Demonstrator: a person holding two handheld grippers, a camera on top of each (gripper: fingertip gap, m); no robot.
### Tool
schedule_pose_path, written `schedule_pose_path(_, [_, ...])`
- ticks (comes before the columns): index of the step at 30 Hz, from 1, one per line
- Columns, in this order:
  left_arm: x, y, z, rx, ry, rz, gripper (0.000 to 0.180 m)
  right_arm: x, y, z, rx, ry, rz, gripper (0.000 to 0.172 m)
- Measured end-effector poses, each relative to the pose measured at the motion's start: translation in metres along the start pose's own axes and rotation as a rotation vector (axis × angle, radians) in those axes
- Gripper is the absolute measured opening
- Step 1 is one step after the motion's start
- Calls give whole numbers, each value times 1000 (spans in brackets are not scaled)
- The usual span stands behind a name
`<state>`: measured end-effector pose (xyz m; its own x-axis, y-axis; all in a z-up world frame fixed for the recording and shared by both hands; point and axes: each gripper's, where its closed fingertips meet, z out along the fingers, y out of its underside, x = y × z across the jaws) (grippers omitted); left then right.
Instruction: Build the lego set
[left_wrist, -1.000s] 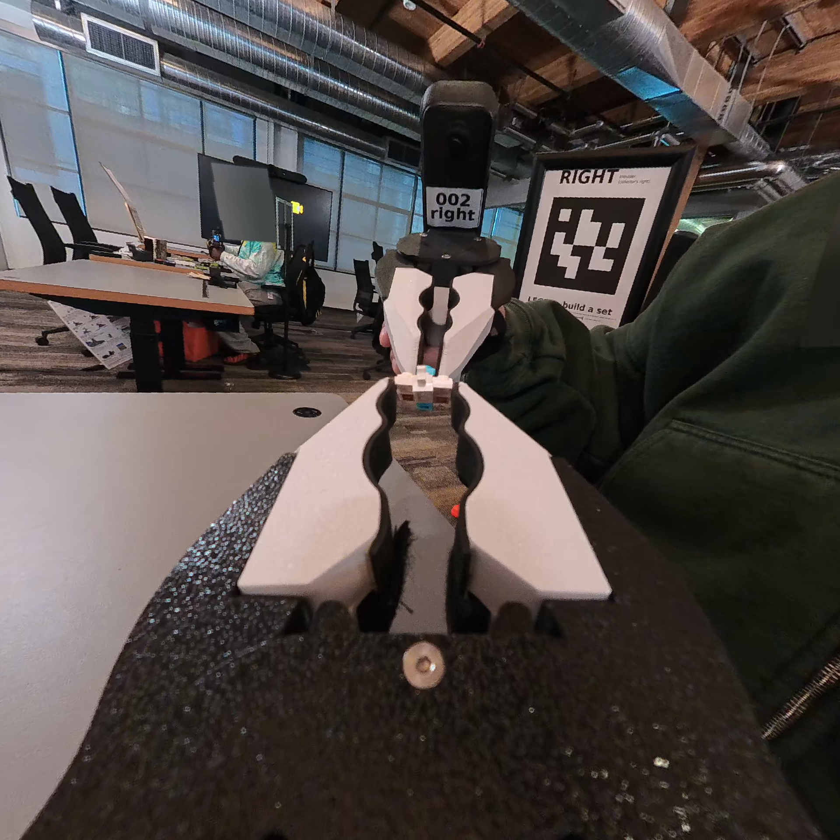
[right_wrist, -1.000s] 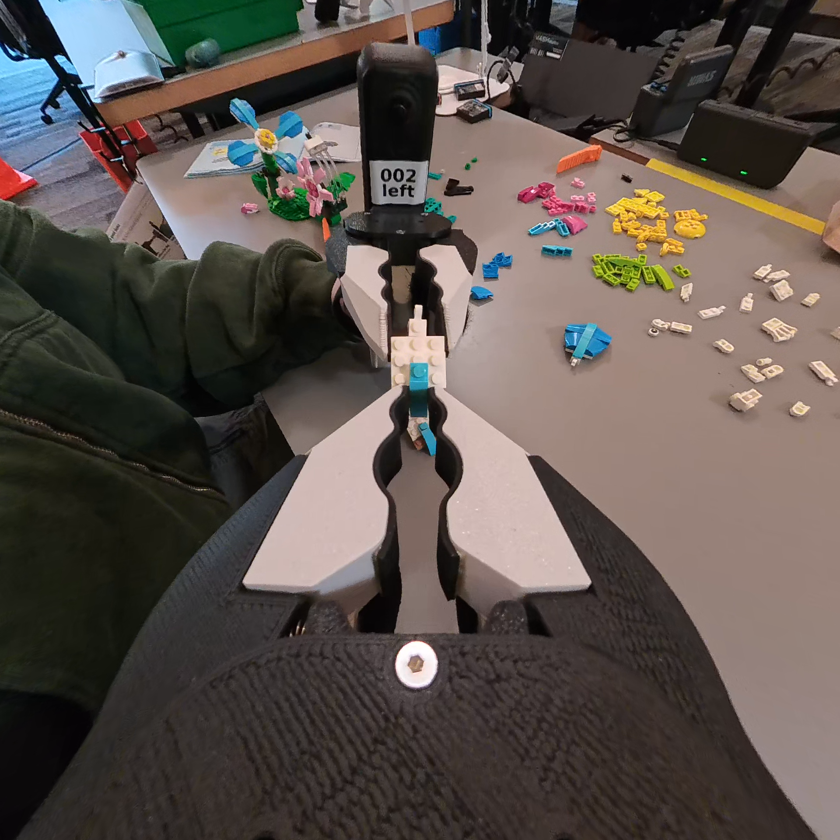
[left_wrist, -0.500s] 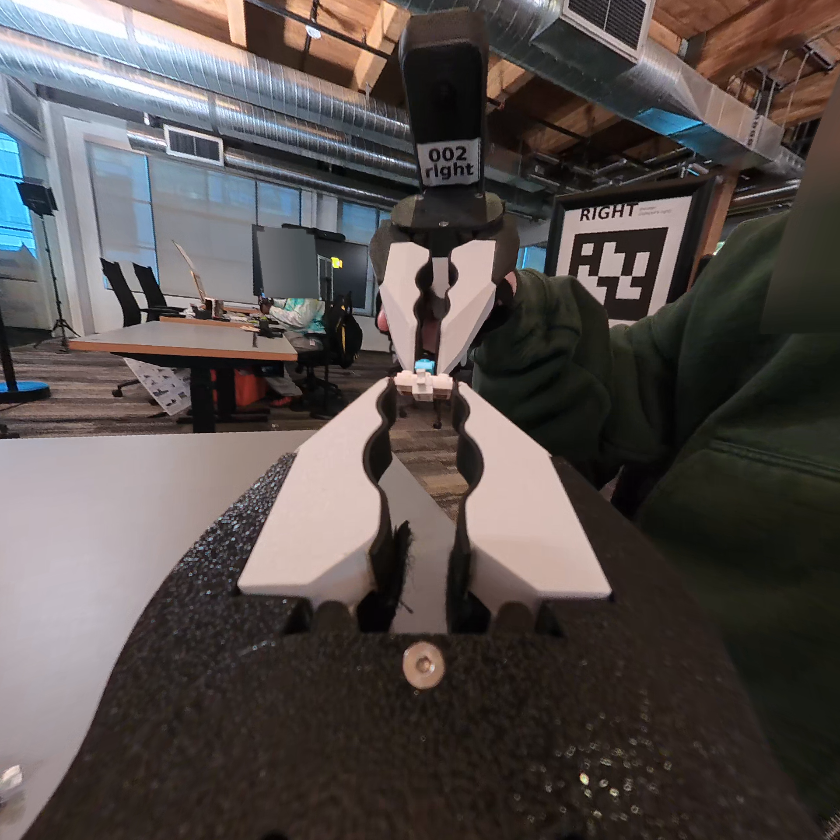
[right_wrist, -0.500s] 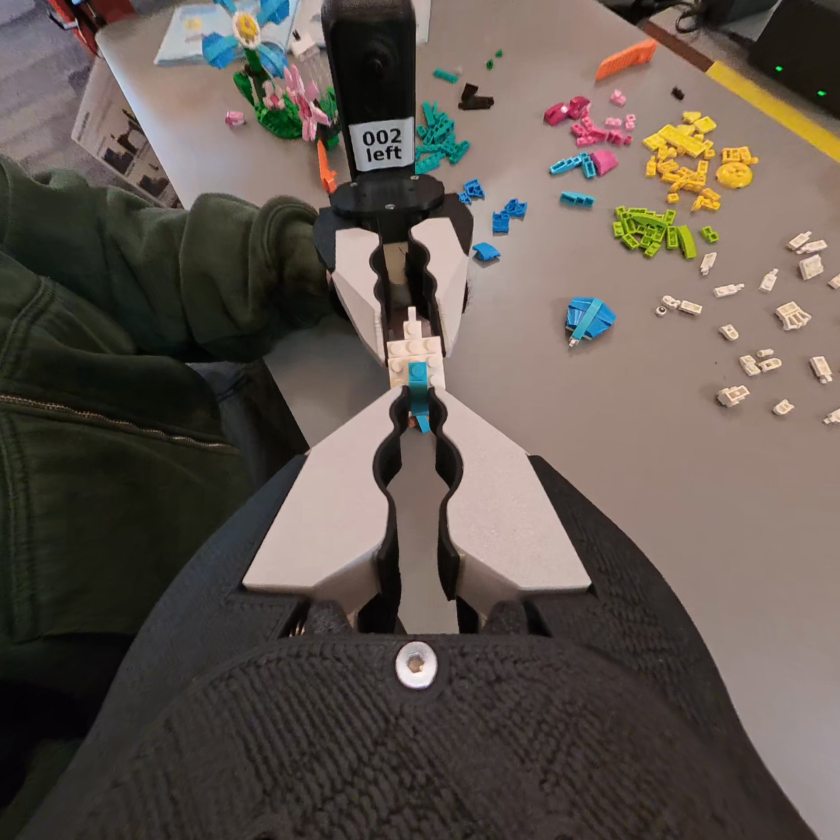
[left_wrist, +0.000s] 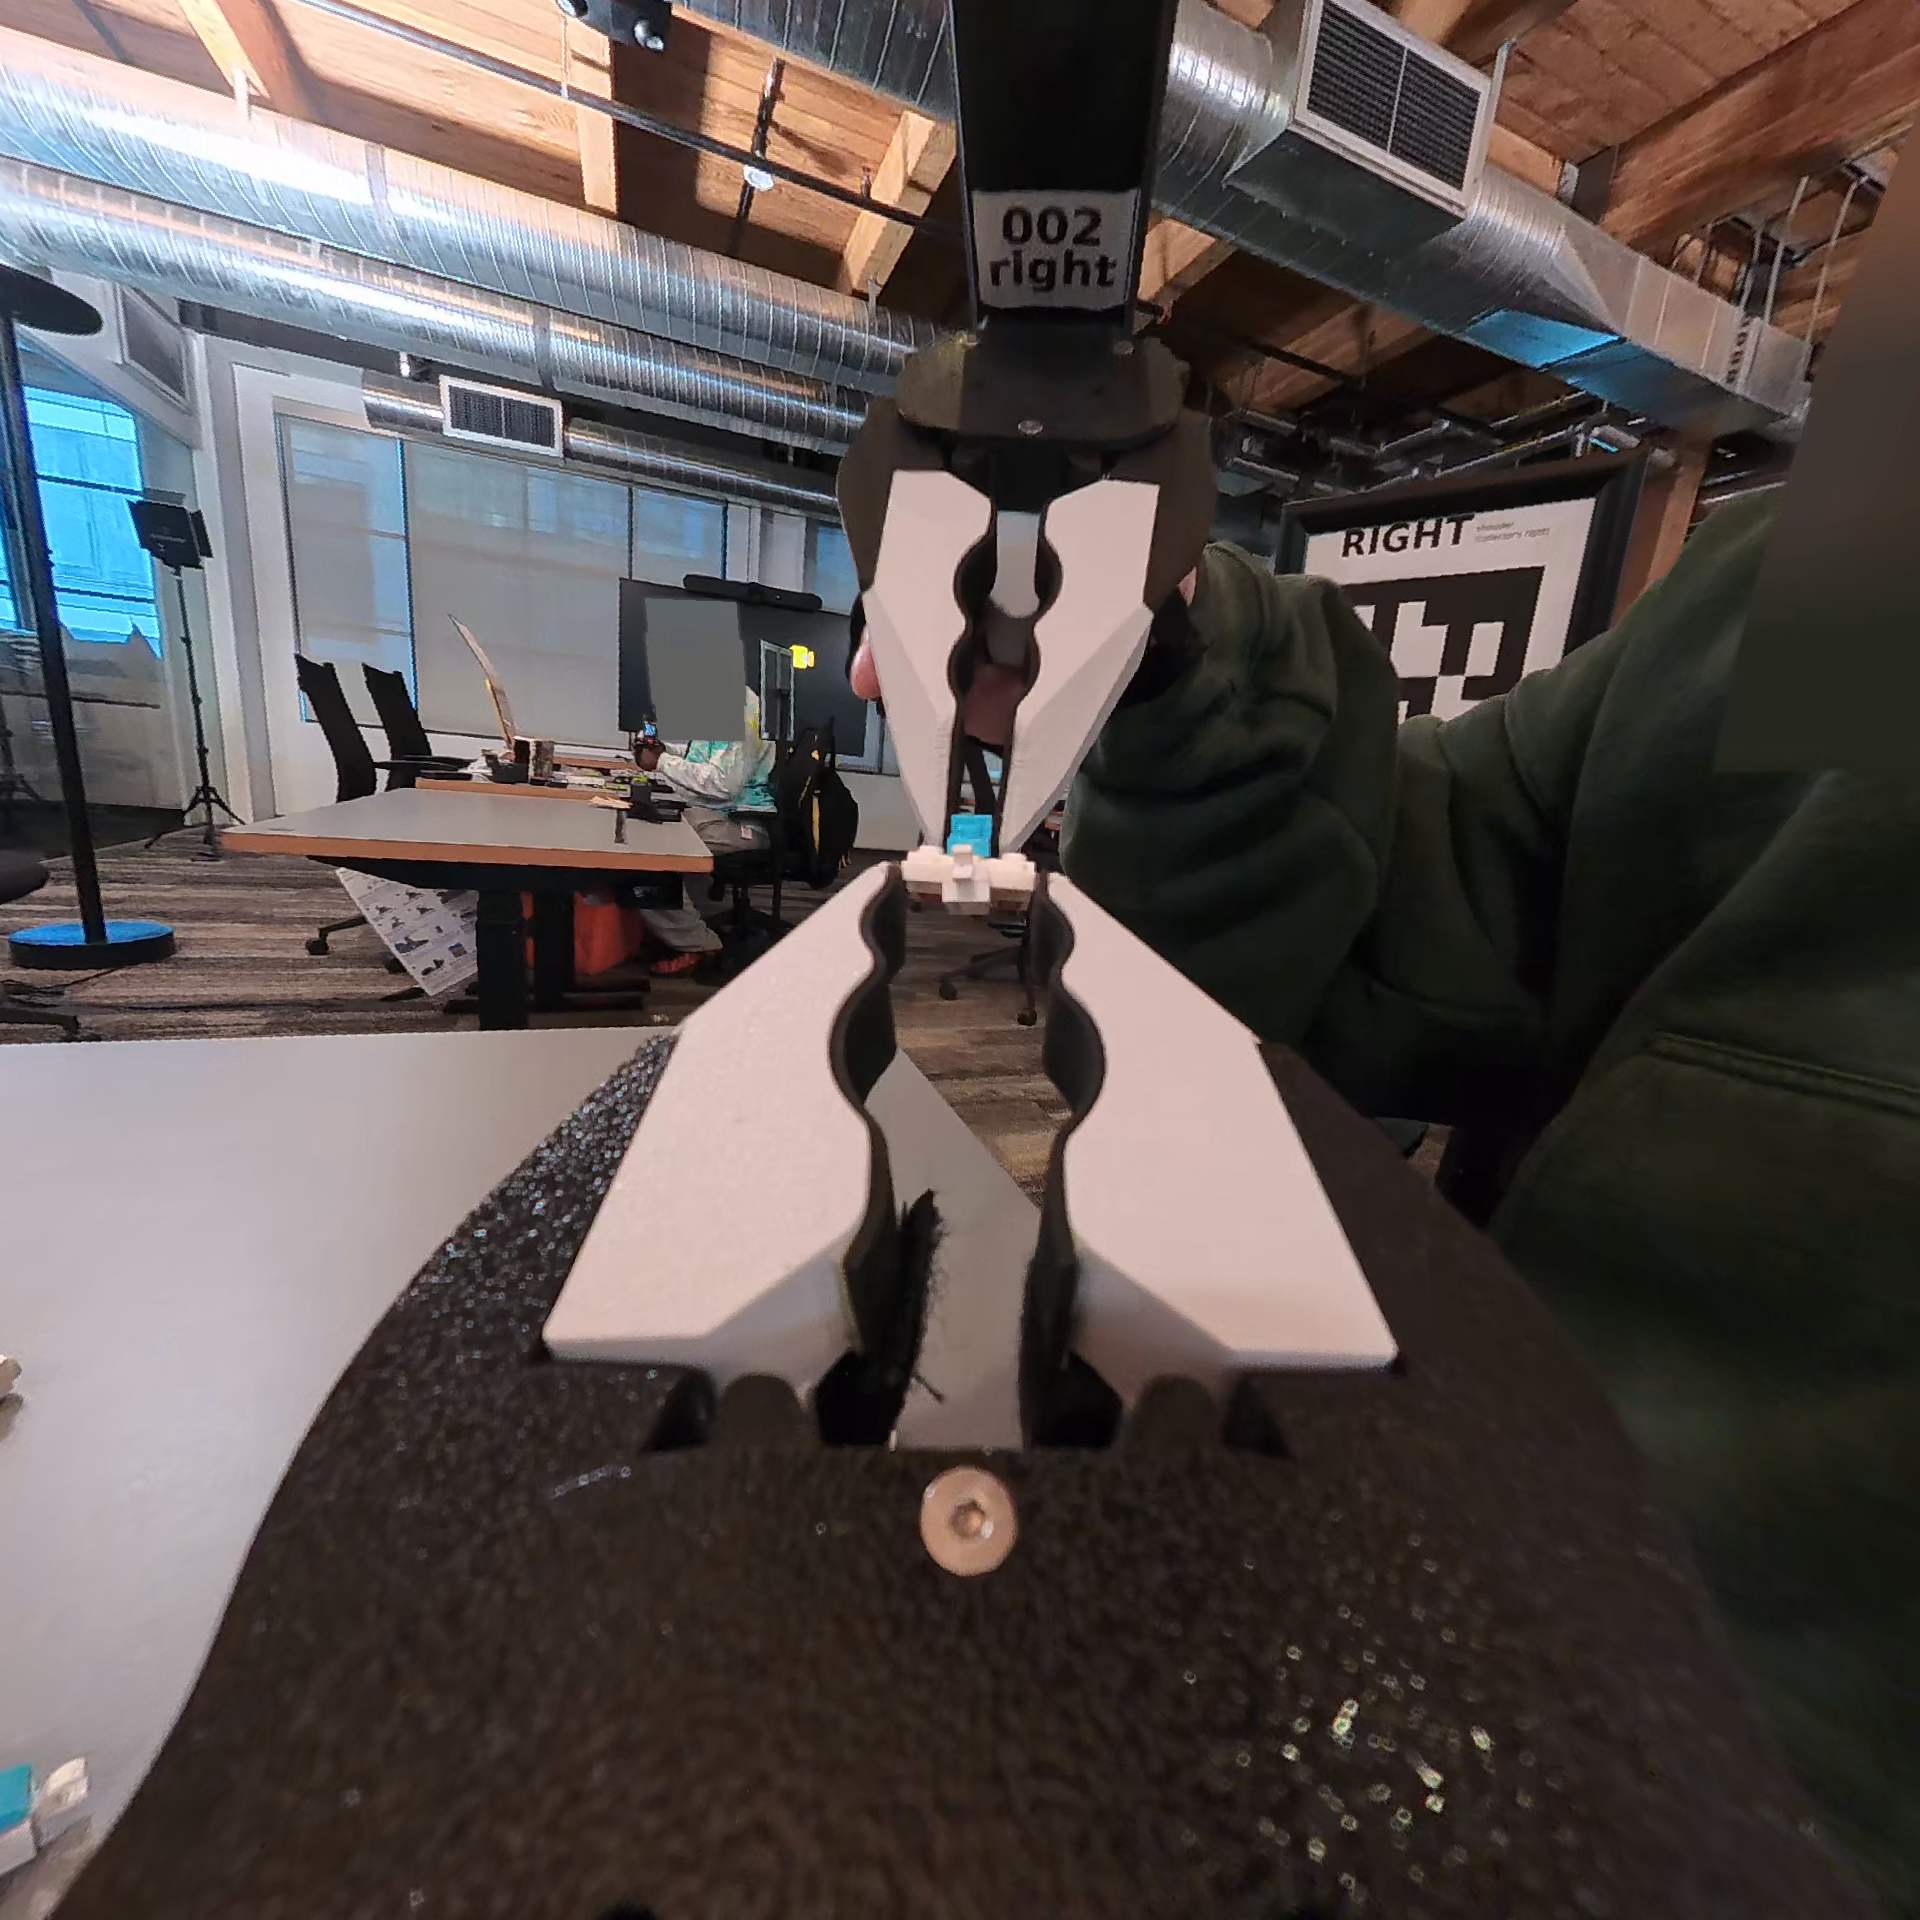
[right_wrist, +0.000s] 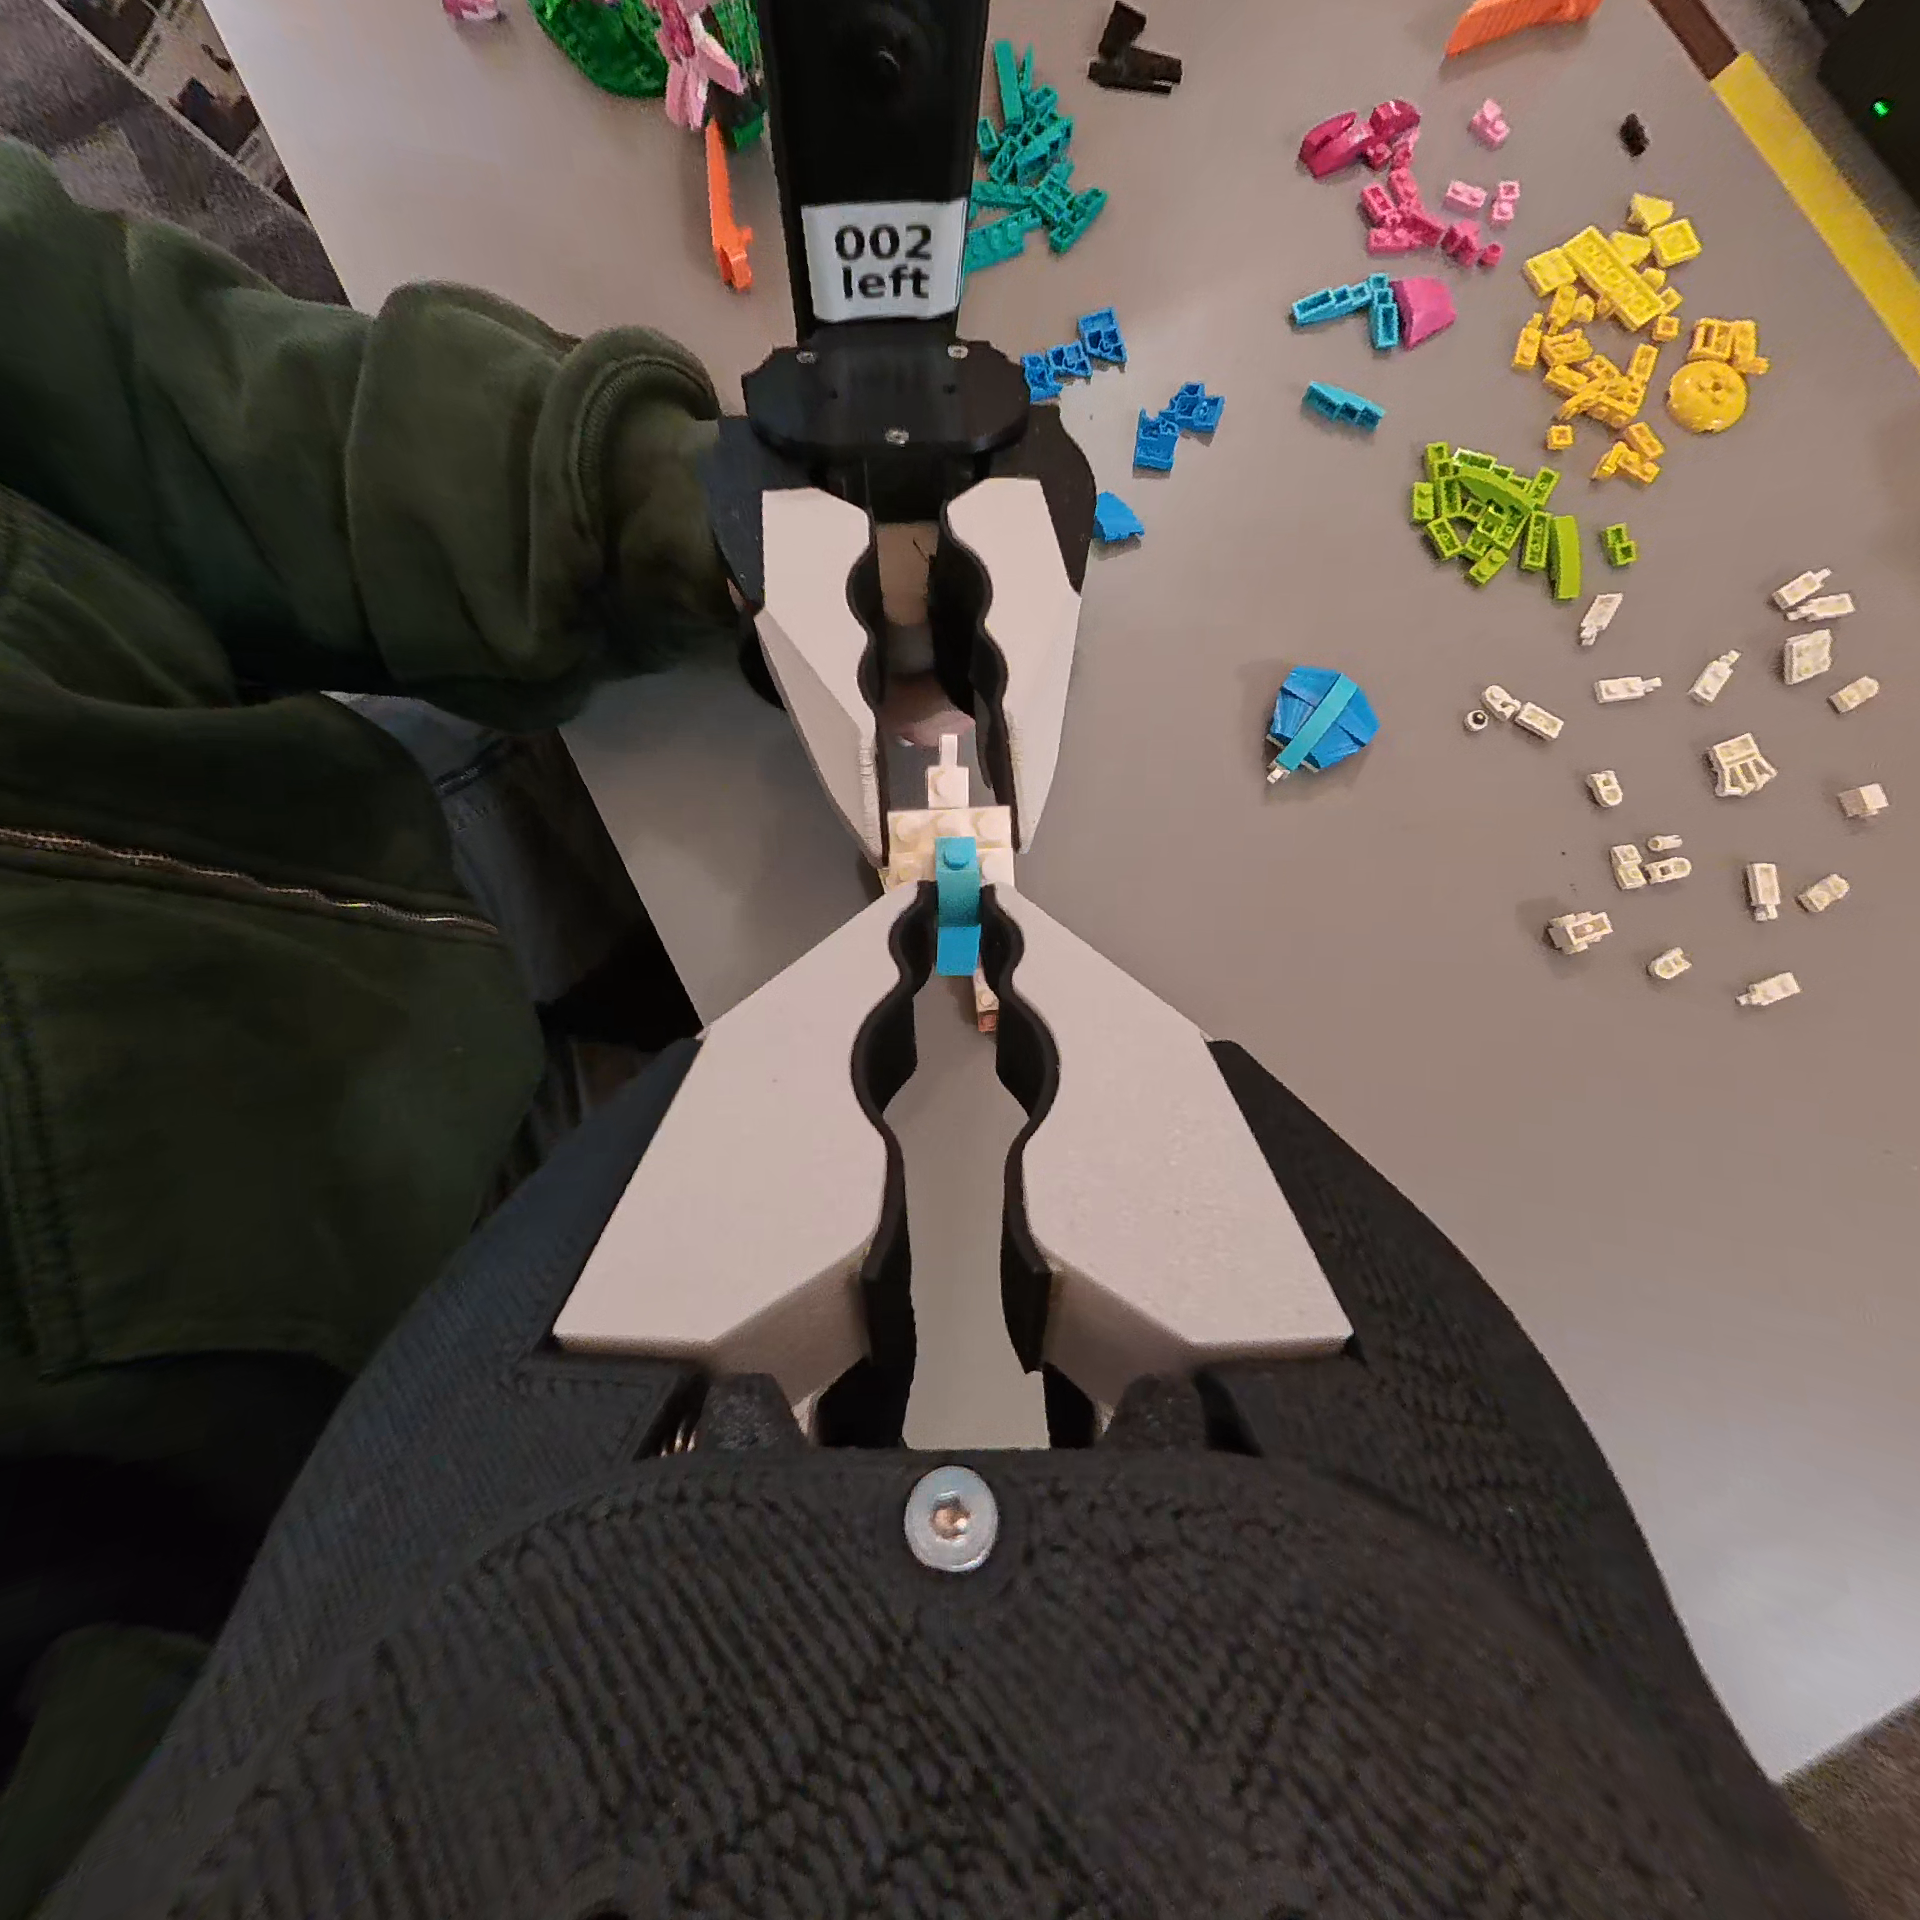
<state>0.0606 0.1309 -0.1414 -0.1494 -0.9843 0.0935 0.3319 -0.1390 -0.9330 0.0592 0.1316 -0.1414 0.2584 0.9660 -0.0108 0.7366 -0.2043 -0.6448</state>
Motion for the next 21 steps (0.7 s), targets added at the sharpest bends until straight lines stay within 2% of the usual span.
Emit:
schedule_pose_path(9, [-2,-3,-1,32,0,-36,21,3,-4,0,19,12,9,12])
schedule_pose_path(14, [-5,-8,-3,56,-14,-50,21,5,-9,-3,73,54,-33,26])
schedule_pose_path(16, [-9,-10,-5,75,-36,-65,21,6,-13,-4,113,119,-119,43])
schedule_pose_path(19, [-17,-15,-10,104,-77,-85,21,10,-21,-5,166,353,-375,50])
schedule_pose_path(21, [-20,-15,-12,108,-92,-91,22,16,-21,-2,111,538,-555,53])
